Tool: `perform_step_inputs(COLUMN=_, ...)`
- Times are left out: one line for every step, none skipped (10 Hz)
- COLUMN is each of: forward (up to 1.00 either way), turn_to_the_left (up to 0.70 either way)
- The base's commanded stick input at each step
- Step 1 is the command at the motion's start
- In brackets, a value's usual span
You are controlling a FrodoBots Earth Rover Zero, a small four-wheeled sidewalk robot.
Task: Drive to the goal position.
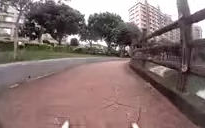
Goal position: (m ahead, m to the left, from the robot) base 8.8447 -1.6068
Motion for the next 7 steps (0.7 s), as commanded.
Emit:
perform_step_inputs(forward=0.7, turn_to_the_left=0.0)
perform_step_inputs(forward=0.7, turn_to_the_left=0.0)
perform_step_inputs(forward=0.7, turn_to_the_left=0.0)
perform_step_inputs(forward=0.7, turn_to_the_left=0.0)
perform_step_inputs(forward=0.7, turn_to_the_left=0.0)
perform_step_inputs(forward=0.7, turn_to_the_left=-0.02)
perform_step_inputs(forward=0.7, turn_to_the_left=-0.15)
